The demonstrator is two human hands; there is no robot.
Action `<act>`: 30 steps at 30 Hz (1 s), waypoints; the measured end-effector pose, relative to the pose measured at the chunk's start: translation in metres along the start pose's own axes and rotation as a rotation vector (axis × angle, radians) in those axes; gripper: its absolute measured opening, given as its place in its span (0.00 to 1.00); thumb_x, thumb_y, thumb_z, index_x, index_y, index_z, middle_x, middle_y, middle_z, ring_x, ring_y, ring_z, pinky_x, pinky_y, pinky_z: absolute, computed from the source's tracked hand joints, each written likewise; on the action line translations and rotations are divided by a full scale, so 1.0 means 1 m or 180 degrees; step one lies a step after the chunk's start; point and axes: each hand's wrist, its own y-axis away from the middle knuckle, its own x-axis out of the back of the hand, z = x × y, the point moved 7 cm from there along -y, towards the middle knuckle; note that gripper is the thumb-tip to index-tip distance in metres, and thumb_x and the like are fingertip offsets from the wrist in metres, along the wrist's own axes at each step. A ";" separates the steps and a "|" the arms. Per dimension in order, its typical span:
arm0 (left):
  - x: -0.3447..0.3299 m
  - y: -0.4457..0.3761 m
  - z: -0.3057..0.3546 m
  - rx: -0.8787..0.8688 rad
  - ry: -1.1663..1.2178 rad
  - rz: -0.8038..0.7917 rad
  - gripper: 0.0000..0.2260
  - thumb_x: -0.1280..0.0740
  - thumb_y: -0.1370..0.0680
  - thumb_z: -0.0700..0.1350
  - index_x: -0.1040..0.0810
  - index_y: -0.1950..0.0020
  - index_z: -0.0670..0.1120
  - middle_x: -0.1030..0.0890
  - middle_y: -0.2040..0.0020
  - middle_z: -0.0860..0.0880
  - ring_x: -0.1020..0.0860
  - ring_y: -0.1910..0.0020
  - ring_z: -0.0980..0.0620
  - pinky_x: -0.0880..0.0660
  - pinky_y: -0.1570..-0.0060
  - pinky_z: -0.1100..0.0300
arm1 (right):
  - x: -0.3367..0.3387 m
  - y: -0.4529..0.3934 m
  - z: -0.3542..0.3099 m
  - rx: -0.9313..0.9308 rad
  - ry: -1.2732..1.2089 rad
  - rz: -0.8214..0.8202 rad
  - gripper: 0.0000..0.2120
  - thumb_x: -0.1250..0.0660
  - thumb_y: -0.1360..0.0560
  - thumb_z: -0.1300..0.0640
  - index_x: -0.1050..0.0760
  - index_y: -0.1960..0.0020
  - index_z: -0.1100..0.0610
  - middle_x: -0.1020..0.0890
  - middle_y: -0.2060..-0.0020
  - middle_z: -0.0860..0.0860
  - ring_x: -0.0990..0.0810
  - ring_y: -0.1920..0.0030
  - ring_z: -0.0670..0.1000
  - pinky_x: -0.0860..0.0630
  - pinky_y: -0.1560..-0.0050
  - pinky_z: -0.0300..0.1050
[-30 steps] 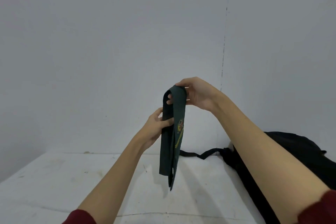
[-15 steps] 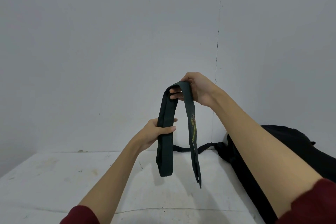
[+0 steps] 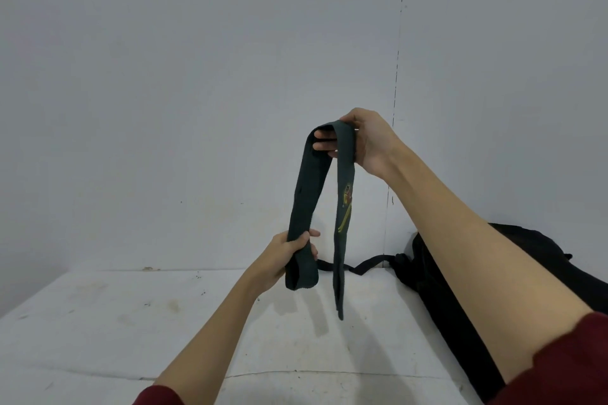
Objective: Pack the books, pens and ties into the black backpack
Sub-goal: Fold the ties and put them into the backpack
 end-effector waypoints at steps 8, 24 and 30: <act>-0.010 0.005 -0.030 0.0347 -0.0401 -0.0174 0.13 0.49 0.17 0.39 0.25 0.42 0.48 0.17 0.47 0.52 0.21 0.46 0.56 0.31 0.50 0.61 | 0.010 -0.005 -0.016 0.0203 -0.0215 0.0185 0.12 0.45 0.23 0.59 0.26 0.47 0.64 0.17 0.51 0.58 0.17 0.52 0.57 0.21 0.59 0.41; -0.035 -0.011 -0.036 0.0456 -0.0193 -0.0170 0.13 0.42 0.18 0.47 0.37 0.61 0.46 0.38 0.73 0.52 0.41 0.75 0.56 0.40 0.72 0.65 | 0.023 -0.006 -0.034 0.0464 -0.0323 0.0431 0.11 0.44 0.20 0.59 0.26 0.45 0.63 0.16 0.53 0.56 0.18 0.53 0.56 0.20 0.59 0.43; -0.026 -0.023 -0.010 0.0469 -0.0943 -0.0085 0.06 0.37 0.20 0.46 0.27 0.44 0.53 0.20 0.55 0.49 0.23 0.55 0.52 0.27 0.53 0.61 | 0.017 -0.005 -0.028 0.0435 -0.0173 0.0293 0.11 0.45 0.20 0.59 0.24 0.49 0.61 0.16 0.51 0.56 0.17 0.52 0.57 0.20 0.59 0.43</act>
